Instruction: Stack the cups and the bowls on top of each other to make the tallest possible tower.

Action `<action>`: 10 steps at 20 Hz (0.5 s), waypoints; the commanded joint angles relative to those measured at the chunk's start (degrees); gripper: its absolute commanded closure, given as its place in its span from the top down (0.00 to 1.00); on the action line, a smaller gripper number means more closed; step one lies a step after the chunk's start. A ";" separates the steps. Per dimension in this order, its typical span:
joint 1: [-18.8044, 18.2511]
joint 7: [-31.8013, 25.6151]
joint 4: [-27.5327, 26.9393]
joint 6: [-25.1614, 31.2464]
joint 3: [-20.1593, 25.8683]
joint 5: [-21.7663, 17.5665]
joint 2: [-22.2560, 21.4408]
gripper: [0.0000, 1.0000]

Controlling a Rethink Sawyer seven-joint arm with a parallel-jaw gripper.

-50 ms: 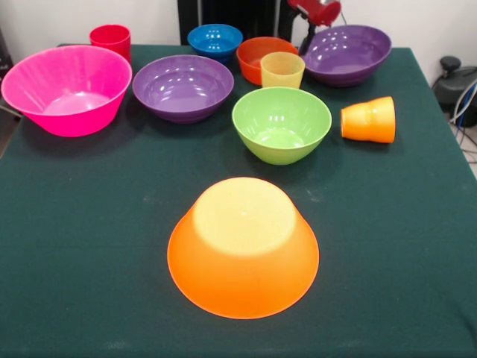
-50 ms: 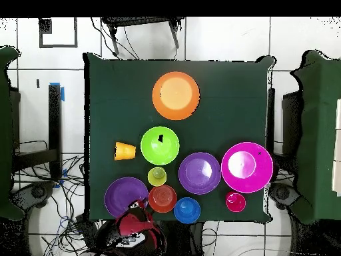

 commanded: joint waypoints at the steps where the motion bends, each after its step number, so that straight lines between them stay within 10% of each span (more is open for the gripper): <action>1: -4.30 1.89 -1.52 1.27 7.08 -4.00 -1.87 1.00; 10: -6.20 0.33 -0.84 9.37 9.77 -5.38 -8.10 1.00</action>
